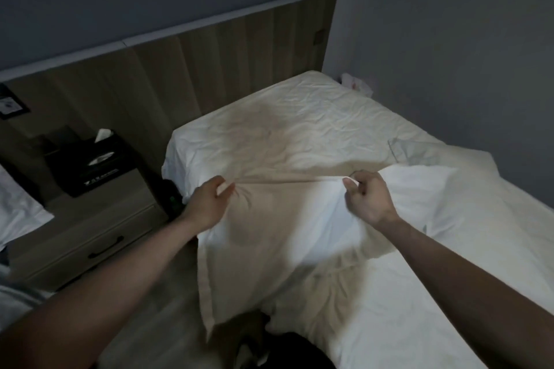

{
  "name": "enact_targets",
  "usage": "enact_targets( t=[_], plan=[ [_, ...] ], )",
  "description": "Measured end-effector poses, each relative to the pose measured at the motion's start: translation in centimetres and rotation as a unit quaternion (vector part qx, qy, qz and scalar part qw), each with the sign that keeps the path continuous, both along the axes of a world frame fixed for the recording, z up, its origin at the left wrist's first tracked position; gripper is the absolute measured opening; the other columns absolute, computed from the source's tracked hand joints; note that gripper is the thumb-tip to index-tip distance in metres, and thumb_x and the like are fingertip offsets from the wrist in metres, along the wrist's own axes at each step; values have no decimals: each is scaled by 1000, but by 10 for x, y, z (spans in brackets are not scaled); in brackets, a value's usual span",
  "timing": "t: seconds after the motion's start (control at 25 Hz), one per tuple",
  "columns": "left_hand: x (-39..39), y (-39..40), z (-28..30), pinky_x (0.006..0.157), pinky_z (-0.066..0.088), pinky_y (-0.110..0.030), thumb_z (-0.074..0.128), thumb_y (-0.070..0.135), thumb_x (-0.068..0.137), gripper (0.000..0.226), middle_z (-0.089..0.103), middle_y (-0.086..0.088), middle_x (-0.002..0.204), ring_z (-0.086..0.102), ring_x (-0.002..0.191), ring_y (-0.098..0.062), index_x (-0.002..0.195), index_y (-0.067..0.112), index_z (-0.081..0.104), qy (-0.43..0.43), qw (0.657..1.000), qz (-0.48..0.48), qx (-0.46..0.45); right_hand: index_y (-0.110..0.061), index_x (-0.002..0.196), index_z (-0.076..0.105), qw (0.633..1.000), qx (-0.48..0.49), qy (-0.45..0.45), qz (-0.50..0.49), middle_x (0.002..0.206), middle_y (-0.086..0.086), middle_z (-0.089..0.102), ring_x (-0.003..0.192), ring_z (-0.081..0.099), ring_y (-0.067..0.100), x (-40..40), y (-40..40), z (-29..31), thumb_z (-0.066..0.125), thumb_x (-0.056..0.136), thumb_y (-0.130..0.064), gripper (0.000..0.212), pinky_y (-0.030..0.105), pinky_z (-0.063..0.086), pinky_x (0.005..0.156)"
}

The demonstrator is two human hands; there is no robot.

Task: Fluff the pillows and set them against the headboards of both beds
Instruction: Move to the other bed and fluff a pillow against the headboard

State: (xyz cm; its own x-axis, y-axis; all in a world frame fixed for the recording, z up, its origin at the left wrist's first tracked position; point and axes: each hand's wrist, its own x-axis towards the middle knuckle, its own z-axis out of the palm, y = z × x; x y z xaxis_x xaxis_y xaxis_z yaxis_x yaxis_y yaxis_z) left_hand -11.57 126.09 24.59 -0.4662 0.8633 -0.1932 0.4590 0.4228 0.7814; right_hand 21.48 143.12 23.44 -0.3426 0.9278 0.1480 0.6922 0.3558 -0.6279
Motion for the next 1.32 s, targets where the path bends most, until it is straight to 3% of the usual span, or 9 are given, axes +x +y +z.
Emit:
enact_targets(
  t=[0.16, 0.36, 0.56, 0.72, 0.88, 0.96, 1.08, 1.24, 1.32],
  plan=[
    [-54, 38, 22, 74, 50, -34, 53, 48, 102, 30, 68, 0, 81, 69, 89, -26, 84, 25, 58, 33, 999, 7, 7, -19, 71, 65, 999, -17, 35, 8, 65, -3, 58, 67, 54, 20, -57, 32, 6, 65, 97, -21, 26, 28, 40, 71],
    [-87, 75, 3, 94, 52, -30, 68, 70, 81, 69, 68, 11, 133, 66, 118, -15, 135, 27, 64, 136, 985, -52, -93, -17, 68, 60, 994, -90, 59, 15, 60, 1, 59, 60, 58, 23, -102, 71, -20, 66, 97, -26, 32, 38, 51, 68],
    [-108, 109, -9, 94, 56, -31, 61, 74, 72, 77, 76, 8, 122, 71, 113, -13, 126, 22, 72, 117, 991, 0, -69, -26, 68, 57, 983, -82, -44, 160, 73, -2, 64, 76, 58, 20, -105, 128, -47, 55, 98, -41, 34, 40, 51, 77],
    [-130, 147, 5, 96, 51, -25, 74, 59, 81, 65, 75, 2, 127, 68, 120, -16, 128, 14, 72, 118, 992, 0, -47, -12, 122, 73, 965, -70, -157, 200, 119, 1, 69, 109, 62, 14, -102, 183, -47, 48, 102, -35, 39, 31, 45, 99],
    [-162, 179, 14, 97, 51, -26, 78, 47, 86, 57, 74, 3, 126, 68, 119, -17, 133, 15, 70, 123, 992, -25, -29, -25, 104, 76, 923, -88, -310, 211, 118, 6, 72, 97, 68, 33, -120, 245, -86, 26, 90, -59, 62, 39, 59, 84],
    [-186, 190, 12, 92, 54, -28, 75, 50, 85, 46, 77, 9, 114, 70, 110, -11, 121, 20, 76, 117, 993, -21, -15, -38, 125, 66, 909, -123, -351, 185, 132, 0, 65, 116, 62, 27, -142, 255, -78, 28, 89, -66, 59, 36, 52, 97],
    [-234, 209, 0, 66, 47, -31, 68, 44, 86, 24, 71, 14, 73, 66, 73, -1, 77, 22, 70, 86, 995, -43, 3, -25, 133, 65, 918, -135, -354, 120, 133, 8, 62, 122, 64, 27, -183, 264, -76, 46, 104, -42, 38, 35, 50, 100],
    [-305, 231, -10, 66, 50, -40, 64, 48, 86, 39, 70, -4, 74, 69, 74, -17, 75, 11, 65, 56, 998, -10, 10, -16, 120, 70, 939, -146, -299, 87, 127, 13, 69, 117, 68, 31, -245, 284, -85, 47, 107, -30, 31, 35, 48, 94],
    [-344, 242, -10, 65, 49, -38, 66, 46, 90, 35, 71, 1, 74, 69, 73, -11, 75, 14, 67, 55, 998, 7, 6, -20, 110, 72, 953, -148, -253, 70, 117, 13, 76, 112, 70, 33, -284, 296, -76, 47, 107, -30, 28, 38, 50, 88]
  ],
)
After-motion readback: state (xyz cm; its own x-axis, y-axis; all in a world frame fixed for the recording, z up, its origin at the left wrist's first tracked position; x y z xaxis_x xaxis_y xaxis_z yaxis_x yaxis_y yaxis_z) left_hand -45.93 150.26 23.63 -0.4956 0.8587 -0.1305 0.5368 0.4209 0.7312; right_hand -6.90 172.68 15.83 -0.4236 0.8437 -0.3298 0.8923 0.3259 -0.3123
